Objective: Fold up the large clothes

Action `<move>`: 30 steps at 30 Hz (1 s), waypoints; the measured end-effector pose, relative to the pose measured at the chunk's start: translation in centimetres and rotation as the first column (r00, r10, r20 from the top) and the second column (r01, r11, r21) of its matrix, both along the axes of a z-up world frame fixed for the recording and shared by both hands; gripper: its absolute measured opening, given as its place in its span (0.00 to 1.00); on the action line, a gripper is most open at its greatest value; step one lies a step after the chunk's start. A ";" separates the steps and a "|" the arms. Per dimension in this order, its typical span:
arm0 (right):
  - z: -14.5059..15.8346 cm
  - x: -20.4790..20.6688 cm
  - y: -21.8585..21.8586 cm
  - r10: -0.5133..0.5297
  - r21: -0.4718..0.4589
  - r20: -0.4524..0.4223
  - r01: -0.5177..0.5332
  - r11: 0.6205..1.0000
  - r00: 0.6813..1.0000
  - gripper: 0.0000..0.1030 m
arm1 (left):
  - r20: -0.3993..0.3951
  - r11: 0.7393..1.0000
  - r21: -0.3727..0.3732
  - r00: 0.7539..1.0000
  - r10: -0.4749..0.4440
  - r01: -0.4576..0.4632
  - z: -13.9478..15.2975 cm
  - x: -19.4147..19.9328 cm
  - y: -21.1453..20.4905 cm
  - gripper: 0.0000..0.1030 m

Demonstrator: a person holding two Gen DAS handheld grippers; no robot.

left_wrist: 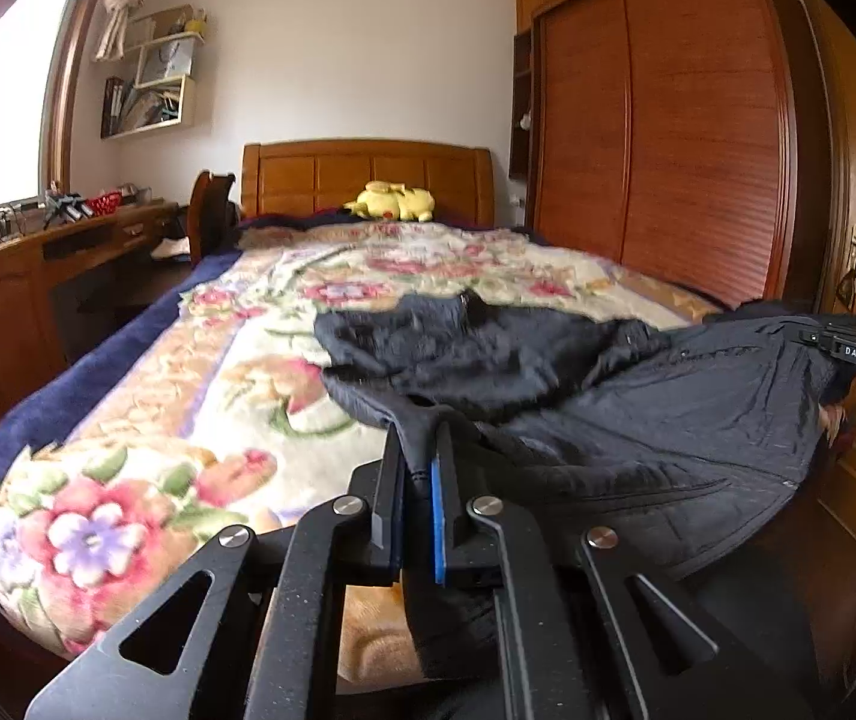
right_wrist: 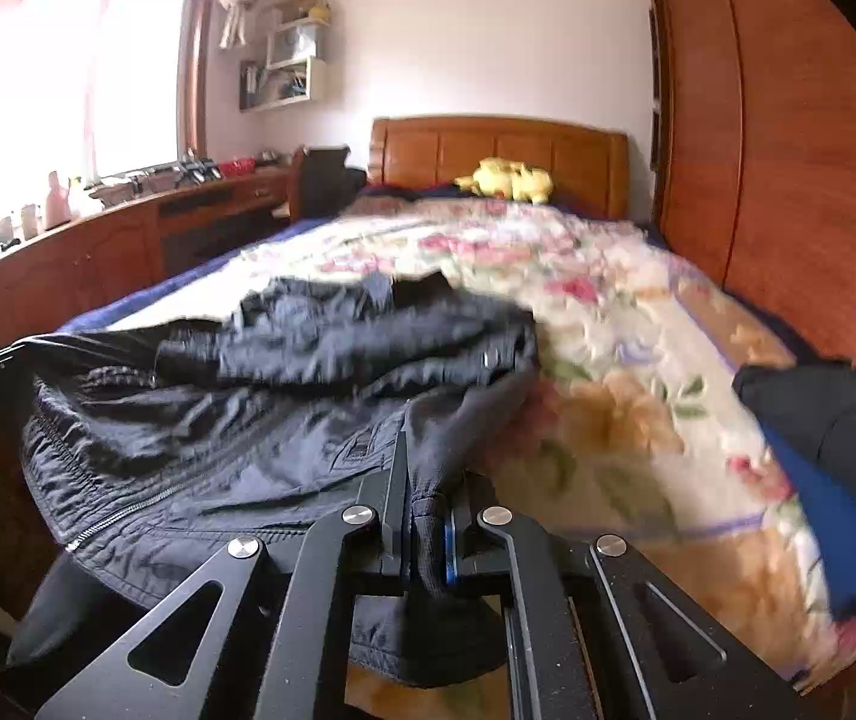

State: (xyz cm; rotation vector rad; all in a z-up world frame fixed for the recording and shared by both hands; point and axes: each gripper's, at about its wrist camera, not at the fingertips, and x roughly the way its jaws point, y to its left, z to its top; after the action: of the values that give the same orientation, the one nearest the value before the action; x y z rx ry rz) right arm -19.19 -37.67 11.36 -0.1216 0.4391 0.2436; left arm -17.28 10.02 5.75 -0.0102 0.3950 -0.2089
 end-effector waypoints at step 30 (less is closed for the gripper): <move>1.8 -2.0 -0.6 0.045 -0.058 -0.021 -0.046 0.997 0.999 0.06 | 0.084 1.000 0.025 0.996 -0.006 0.003 3.4 1.3 1.0 0.07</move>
State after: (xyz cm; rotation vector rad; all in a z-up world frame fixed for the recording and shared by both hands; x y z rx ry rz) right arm -21.23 -38.24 13.16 -0.1870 0.4635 0.2772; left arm -15.93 11.03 9.20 0.0239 0.3137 -0.2082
